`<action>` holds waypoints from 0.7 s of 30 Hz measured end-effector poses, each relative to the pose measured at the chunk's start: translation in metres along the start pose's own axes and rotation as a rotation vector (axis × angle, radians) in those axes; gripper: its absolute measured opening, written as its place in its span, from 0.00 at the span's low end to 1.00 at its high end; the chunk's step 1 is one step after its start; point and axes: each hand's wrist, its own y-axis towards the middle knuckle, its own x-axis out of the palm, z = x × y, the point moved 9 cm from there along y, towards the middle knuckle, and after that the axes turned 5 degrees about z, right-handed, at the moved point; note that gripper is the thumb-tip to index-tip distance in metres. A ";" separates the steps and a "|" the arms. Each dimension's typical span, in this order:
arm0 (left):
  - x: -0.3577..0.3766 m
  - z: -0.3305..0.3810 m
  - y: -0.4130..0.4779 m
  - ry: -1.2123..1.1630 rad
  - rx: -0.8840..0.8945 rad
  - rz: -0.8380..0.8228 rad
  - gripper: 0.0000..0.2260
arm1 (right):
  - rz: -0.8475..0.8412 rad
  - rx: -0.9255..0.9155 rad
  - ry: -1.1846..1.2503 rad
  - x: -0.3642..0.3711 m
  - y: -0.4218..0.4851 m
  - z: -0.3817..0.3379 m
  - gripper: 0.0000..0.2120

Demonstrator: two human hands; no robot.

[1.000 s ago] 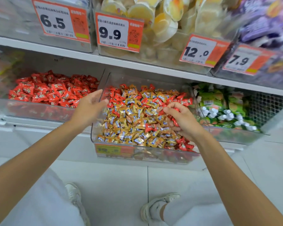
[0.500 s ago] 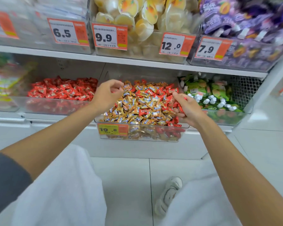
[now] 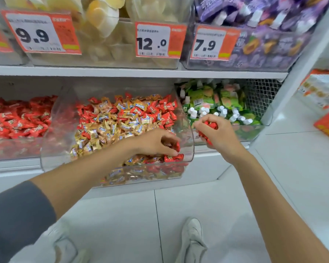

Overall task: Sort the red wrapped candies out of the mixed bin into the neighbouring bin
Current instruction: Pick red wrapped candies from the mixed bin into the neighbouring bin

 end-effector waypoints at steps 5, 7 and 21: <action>0.036 -0.009 0.016 0.627 0.194 -0.119 0.20 | -0.050 0.061 0.082 -0.004 0.005 0.019 0.09; 0.041 -0.009 0.020 0.698 0.202 -0.139 0.20 | -0.065 0.066 0.099 -0.002 0.008 0.024 0.09; -0.035 -0.007 0.009 -0.472 -0.100 0.137 0.08 | -0.067 0.114 0.121 -0.006 0.003 0.045 0.07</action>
